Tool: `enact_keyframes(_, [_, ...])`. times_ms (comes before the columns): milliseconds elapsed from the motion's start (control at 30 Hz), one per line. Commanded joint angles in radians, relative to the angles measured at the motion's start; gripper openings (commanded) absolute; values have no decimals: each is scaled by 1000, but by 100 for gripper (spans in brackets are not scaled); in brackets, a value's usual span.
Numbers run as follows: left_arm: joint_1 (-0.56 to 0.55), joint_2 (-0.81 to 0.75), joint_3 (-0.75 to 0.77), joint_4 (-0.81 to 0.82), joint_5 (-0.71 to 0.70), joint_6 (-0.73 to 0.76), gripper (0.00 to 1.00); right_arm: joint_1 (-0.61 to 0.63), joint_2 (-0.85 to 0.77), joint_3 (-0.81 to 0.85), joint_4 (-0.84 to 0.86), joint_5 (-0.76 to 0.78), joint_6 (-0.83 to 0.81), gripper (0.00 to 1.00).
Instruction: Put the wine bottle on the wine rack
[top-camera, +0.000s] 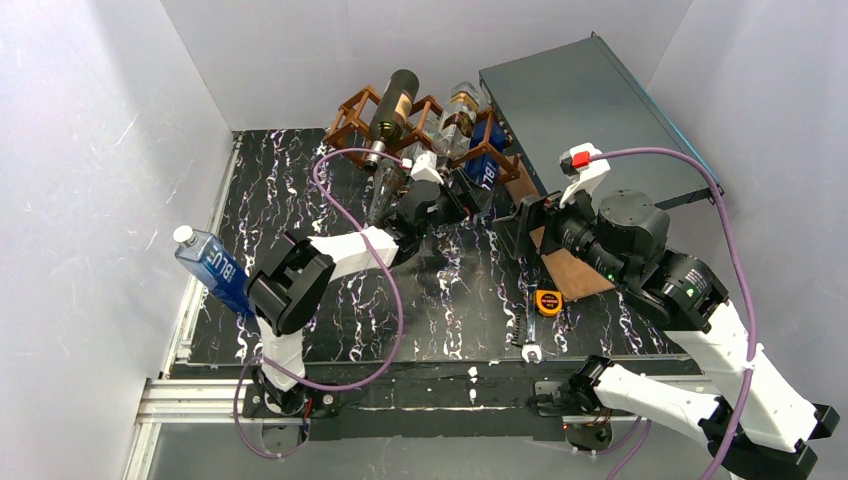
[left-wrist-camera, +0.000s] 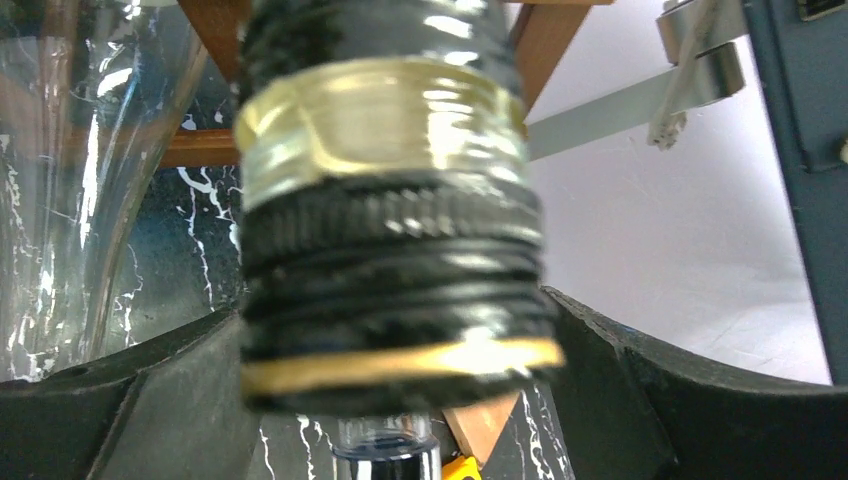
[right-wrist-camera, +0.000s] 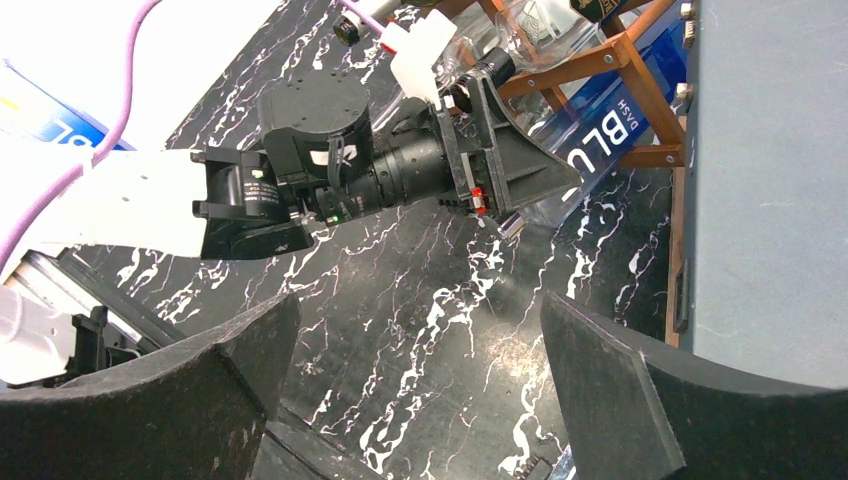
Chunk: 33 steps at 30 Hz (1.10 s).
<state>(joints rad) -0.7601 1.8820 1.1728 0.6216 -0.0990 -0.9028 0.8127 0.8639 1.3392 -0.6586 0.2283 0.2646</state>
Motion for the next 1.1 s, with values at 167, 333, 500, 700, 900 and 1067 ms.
enact_keyframes(167, [-1, -119, -70, 53, 36, -19, 95, 0, -7, 26, 46, -14, 15, 100])
enact_keyframes(333, [-3, -144, -115, 52, 59, -20, 96, 0, -7, 20, 52, -17, 17, 100])
enact_keyframes(500, [-12, -172, -149, 42, 65, 11, 93, 0, -4, 16, 57, -24, 21, 100])
enact_keyframes(700, [-32, -172, -157, 3, 68, 37, 80, 0, -6, 15, 60, -23, 24, 100])
enact_keyframes(900, [-33, -163, -145, -13, 71, 48, 52, 0, -9, 17, 57, -22, 25, 100])
enact_keyframes(1067, [-33, -151, -117, -29, 53, 45, 36, 0, -10, 14, 58, -24, 28, 100])
